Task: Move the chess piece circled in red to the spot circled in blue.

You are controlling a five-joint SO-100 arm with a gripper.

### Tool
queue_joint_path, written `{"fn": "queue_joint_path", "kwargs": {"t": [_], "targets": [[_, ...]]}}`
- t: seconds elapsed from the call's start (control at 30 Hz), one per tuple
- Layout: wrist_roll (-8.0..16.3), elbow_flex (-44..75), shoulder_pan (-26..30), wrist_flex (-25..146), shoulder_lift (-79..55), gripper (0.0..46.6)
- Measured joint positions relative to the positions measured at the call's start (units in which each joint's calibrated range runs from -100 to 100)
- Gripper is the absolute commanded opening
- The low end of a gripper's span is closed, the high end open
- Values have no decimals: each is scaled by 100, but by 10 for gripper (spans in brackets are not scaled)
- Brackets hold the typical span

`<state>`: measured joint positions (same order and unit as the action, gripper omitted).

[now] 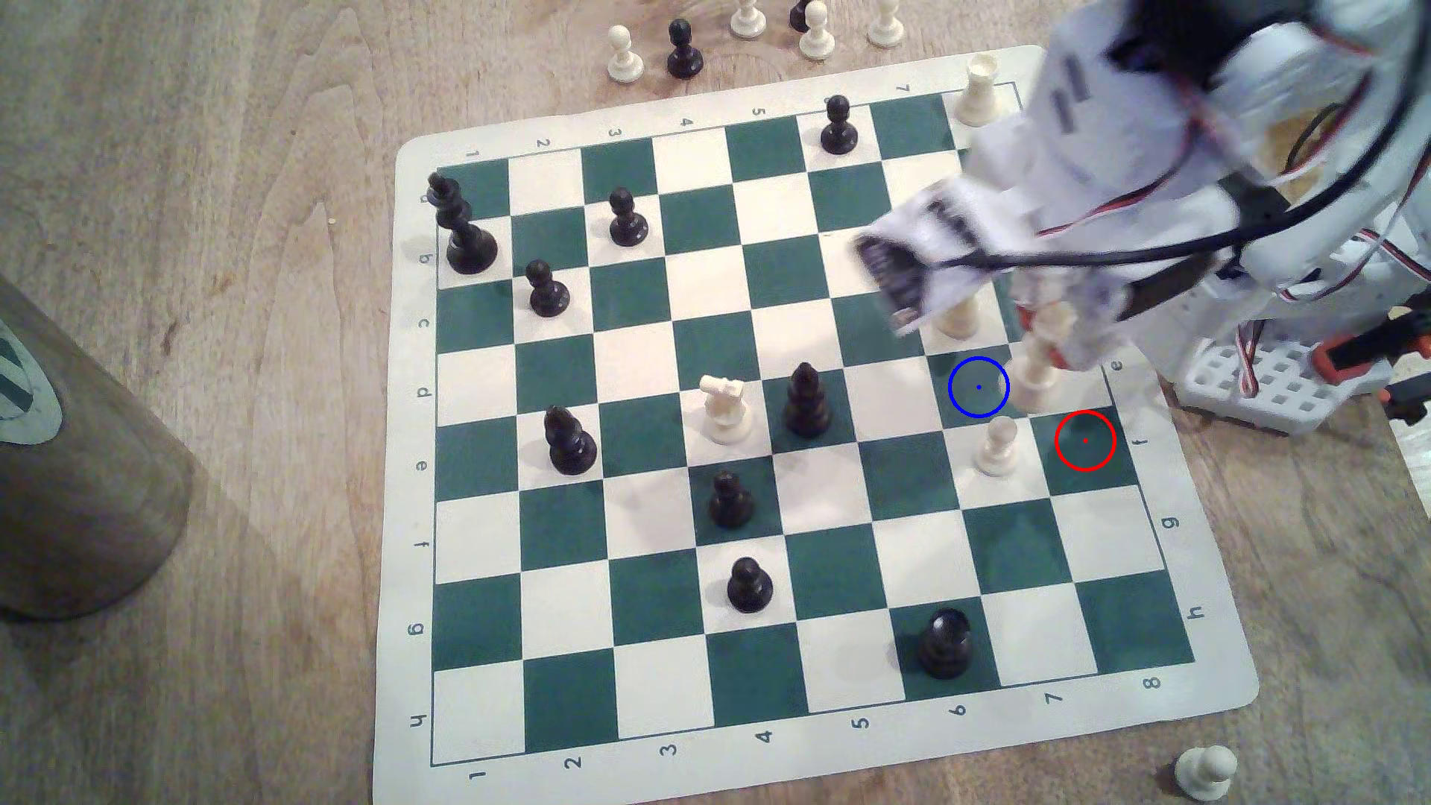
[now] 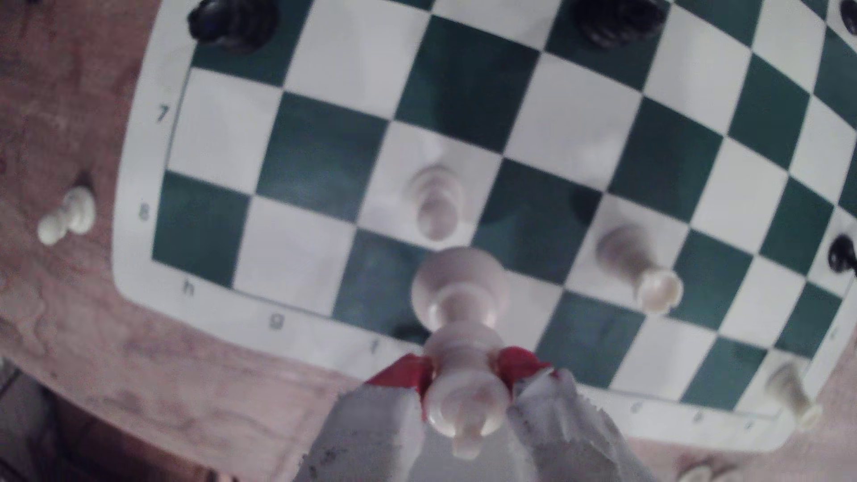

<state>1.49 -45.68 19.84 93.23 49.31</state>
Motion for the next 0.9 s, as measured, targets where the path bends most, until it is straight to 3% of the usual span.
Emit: {"fn": "queue_joint_path", "kwargs": {"t": [0.33,0.9], "targets": [[-298,18,-855,-470,-452,4],[-347,-931,-1010,-1068,-461,6]]}}
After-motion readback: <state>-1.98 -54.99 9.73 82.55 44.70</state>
